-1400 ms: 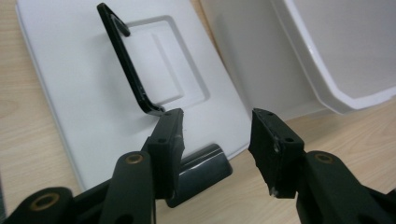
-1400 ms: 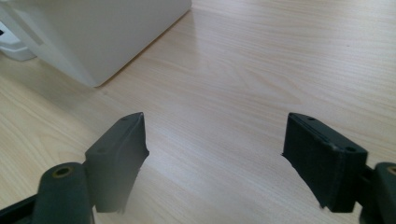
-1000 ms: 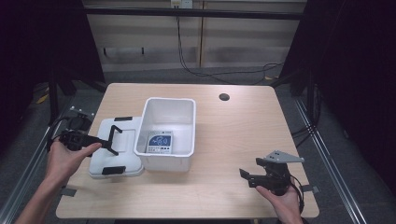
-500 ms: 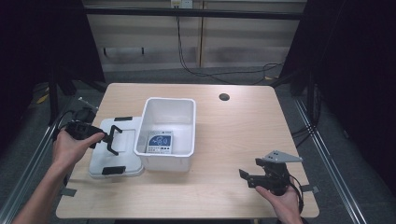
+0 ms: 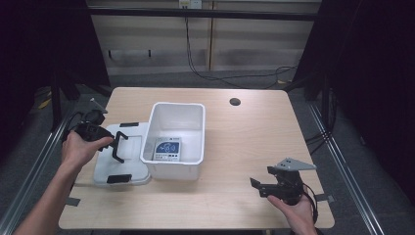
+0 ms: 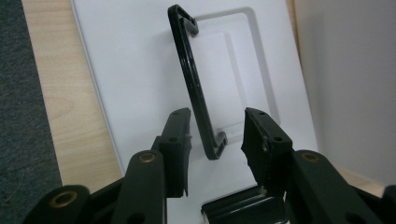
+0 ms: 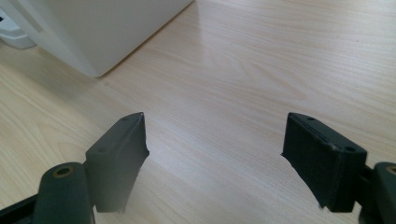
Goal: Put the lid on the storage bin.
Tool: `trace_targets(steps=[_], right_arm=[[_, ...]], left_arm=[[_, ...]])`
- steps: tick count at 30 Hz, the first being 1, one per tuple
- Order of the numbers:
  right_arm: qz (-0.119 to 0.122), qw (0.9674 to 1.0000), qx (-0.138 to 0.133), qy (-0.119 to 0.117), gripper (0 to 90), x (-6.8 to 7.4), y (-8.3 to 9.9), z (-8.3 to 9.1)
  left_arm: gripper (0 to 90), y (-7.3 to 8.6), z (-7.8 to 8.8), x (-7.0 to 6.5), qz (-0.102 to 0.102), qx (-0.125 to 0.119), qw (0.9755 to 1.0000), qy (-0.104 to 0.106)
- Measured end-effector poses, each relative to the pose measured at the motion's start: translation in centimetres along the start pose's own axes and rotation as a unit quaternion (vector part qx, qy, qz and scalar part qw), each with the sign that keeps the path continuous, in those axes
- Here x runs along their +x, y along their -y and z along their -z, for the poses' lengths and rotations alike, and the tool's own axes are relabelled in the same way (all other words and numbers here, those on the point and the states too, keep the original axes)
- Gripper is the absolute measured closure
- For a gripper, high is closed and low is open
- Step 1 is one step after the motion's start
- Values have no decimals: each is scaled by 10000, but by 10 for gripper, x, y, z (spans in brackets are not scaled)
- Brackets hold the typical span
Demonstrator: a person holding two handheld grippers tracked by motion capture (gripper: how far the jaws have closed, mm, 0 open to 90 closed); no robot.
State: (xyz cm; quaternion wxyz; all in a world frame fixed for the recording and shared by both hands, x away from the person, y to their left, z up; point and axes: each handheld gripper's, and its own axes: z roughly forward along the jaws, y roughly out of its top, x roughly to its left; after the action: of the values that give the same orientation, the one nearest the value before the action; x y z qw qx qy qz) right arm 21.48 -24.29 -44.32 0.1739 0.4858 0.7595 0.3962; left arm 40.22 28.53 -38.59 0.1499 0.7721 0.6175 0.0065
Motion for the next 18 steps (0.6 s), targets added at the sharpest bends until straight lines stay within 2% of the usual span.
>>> trace_targets(steps=[3,5,6,10,17,18], right_arm=[[-3,10000,-1,-10,208,0,0,0],[-7,10000,1,-13,207,0,0,0],[5,10000,26,-26,203,0,0,-1],[16,10000,38,-36,203,0,0,-1],[52,9999,71,-61,200,0,0,-3],[43,9999,94,-68,198,0,0,-3]], left_arm=[[669,-4,-5,0,49,103,9999,-101],[680,-6,-8,-1,44,137,9994,-324],[692,-8,-11,-1,109,183,9991,-369],[687,-11,-15,-2,170,225,9990,-344],[717,-19,-26,-4,348,319,9976,-508],[717,-20,-26,-4,375,351,9976,-474]])
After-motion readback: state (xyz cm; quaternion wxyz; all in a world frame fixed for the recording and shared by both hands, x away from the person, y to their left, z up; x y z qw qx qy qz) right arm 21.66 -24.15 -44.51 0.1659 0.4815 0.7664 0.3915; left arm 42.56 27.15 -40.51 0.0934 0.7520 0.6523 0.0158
